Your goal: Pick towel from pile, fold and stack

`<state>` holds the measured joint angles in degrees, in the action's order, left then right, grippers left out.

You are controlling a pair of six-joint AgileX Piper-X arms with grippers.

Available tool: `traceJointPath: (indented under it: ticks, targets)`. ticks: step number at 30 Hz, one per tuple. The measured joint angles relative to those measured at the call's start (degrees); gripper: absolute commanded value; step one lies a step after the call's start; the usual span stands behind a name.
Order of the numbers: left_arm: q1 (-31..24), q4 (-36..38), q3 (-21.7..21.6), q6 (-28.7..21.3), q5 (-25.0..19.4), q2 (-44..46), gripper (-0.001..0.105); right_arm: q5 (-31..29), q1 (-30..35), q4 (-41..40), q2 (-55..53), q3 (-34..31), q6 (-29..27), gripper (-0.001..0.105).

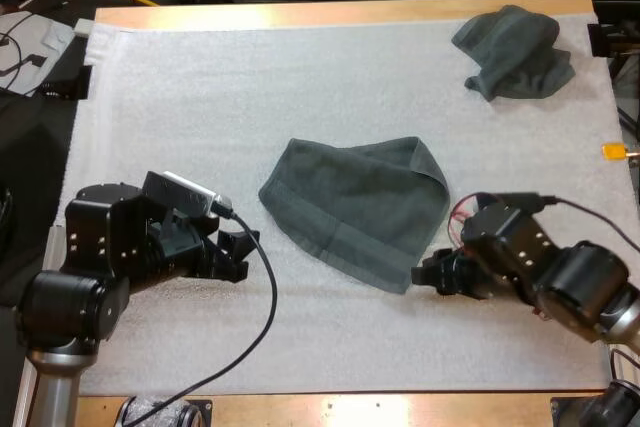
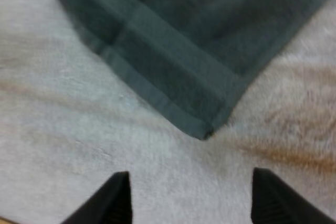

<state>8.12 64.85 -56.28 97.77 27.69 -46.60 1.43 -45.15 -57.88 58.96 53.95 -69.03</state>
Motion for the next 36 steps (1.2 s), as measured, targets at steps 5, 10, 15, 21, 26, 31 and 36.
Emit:
traceJointPath:
  ticks: [5,10,15,21,26,31,36]
  targets:
    - [0.04,1.22,0.81,0.0,-0.07,2.05,0.06,-1.43,-2.67,3.33,1.75,-6.4,5.8,0.051]
    - [0.04,1.46,3.03,0.0,-0.07,2.88,0.06,-0.02,-2.93,10.69,6.18,-11.79,10.65,0.051]
    - [0.04,1.82,3.9,0.0,-0.07,2.87,0.06,1.87,-2.93,16.7,8.97,-14.64,13.86,0.051]
    - [0.04,2.43,3.9,0.0,-0.07,2.87,0.06,2.15,-2.77,24.73,13.75,-16.44,19.3,0.049]
    - [0.04,2.69,3.9,0.0,0.38,2.87,0.06,2.58,-2.45,29.2,18.75,-16.56,22.66,0.038]
    - [0.04,2.75,3.9,0.1,0.38,2.87,0.06,3.7,-2.18,32.53,22.47,-16.56,24.95,0.032]
    - [0.04,2.79,3.9,0.1,0.38,2.87,0.06,4.38,-1.82,35.14,24.68,-16.56,26.72,0.023]
